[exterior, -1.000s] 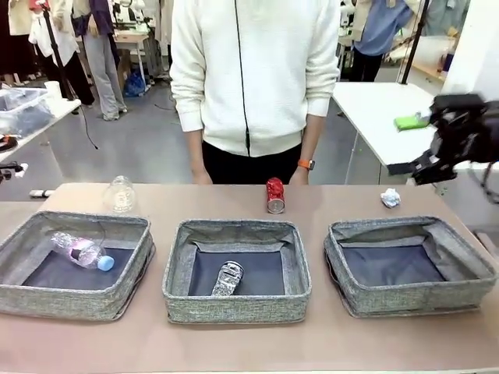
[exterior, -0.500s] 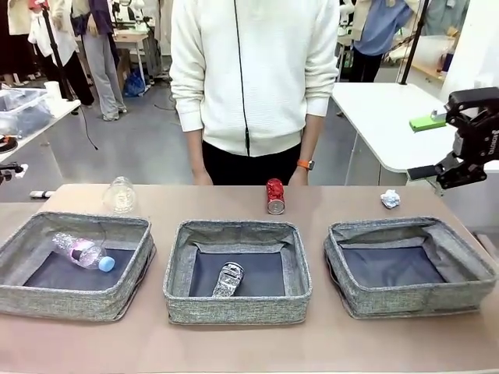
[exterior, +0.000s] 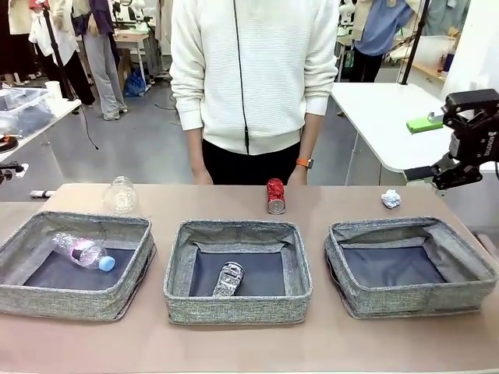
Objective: Sort the waste into the appropriate baskets.
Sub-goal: Pick up the waste item pointed out by the person.
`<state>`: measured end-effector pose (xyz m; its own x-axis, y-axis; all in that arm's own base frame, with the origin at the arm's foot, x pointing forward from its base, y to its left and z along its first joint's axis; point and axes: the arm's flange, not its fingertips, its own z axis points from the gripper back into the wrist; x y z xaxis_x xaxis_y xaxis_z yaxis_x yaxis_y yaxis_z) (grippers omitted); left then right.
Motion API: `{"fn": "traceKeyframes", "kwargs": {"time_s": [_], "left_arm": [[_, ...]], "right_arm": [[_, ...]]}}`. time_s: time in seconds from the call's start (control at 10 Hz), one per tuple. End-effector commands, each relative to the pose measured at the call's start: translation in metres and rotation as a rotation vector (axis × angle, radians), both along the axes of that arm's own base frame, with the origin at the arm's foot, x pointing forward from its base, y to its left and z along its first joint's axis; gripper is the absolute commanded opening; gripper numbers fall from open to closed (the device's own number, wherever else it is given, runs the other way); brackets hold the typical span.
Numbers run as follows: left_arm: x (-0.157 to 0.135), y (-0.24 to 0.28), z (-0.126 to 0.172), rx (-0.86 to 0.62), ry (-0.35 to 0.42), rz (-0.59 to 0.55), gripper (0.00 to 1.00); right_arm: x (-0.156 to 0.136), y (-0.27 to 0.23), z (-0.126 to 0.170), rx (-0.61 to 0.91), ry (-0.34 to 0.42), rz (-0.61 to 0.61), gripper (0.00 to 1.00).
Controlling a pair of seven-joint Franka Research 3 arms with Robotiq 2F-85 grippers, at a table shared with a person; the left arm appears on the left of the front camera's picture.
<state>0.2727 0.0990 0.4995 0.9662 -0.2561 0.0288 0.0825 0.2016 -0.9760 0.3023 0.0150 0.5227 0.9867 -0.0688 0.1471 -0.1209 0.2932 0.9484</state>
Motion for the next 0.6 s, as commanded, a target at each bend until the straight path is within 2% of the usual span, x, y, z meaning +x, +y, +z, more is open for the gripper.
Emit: {"fn": "traceKeyframes", "kwargs": {"time_s": [0.0,0.5], "left_arm": [[-0.0004,-0.0002,0.0007,-0.001,-0.002,-0.001,1.0],[-0.0004,-0.0002,0.0007,-0.001,-0.002,-0.001,1.0]], "right_arm": [[0.002,-0.0003,0.0008,0.029,-0.025,0.003,1.0],[0.002,-0.0003,0.0008,0.029,-0.025,0.003,1.0]]}}
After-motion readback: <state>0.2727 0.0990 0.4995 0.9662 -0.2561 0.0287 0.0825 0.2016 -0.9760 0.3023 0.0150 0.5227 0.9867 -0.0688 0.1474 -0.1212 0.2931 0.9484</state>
